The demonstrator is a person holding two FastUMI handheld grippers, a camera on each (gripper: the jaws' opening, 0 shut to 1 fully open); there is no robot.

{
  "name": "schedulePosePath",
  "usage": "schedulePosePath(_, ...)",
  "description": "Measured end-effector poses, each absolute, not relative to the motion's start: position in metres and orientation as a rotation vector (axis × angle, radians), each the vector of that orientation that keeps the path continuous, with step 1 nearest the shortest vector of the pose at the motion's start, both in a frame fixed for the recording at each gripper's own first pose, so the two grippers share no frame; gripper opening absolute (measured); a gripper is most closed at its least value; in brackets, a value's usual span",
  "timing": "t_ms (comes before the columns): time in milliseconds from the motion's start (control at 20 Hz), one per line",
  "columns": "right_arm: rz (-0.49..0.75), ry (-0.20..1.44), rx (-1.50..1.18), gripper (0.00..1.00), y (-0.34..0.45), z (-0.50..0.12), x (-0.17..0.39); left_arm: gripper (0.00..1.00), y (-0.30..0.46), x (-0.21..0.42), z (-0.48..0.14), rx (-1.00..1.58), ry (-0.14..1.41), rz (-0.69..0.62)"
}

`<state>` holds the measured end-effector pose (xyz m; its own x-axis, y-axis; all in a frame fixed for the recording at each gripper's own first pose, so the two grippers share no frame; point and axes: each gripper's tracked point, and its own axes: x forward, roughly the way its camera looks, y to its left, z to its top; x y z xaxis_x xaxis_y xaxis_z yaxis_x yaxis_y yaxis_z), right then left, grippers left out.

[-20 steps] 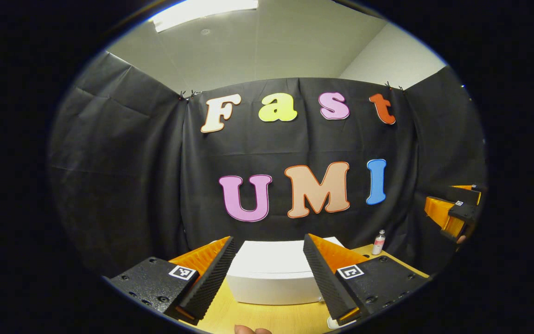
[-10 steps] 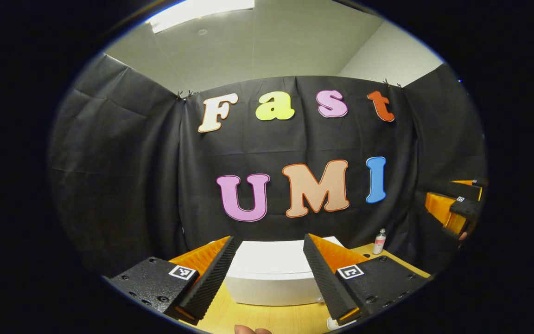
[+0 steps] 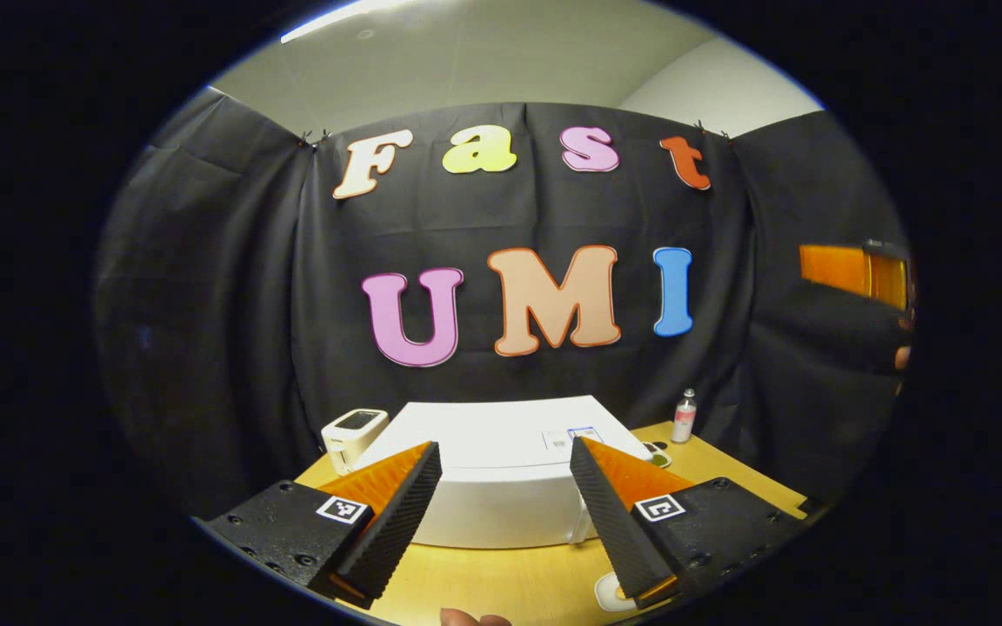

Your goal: Open the microwave oven with the left hand, put the food in, and close the microwave oven.

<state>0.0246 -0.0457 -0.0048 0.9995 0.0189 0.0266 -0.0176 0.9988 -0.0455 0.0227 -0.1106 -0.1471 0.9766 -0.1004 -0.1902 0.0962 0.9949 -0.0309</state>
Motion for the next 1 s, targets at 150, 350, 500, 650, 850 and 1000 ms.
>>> schedulePosePath(150, -0.006, -0.032, -0.058, 0.96, -0.059, -0.001, 0.019, 0.96, -0.132, 0.026, -0.192, -0.006, 0.237, -0.145)
schedulePosePath(350, -0.029, -0.034, -0.072, 0.96, -0.07, 0.003, 0.01, 0.96, -0.166, 0.04, -0.253, -0.012, 0.306, -0.212)
schedulePosePath(500, -0.05, -0.031, -0.084, 0.96, -0.08, 0.002, 0.003, 0.96, -0.187, 0.052, -0.291, -0.002, 0.346, -0.248)
schedulePosePath(650, -0.086, -0.032, -0.08, 0.96, -0.093, 0.004, -0.004, 0.97, -0.208, 0.064, -0.323, 0.024, 0.391, -0.281)
schedulePosePath(850, -0.131, -0.031, -0.074, 0.96, -0.113, 0.005, -0.011, 0.98, -0.223, 0.078, -0.354, 0.052, 0.447, -0.299)
schedulePosePath(1000, -0.153, -0.026, -0.085, 0.96, -0.124, 0.004, -0.014, 0.98, -0.23, 0.086, -0.37, 0.045, 0.482, -0.301)
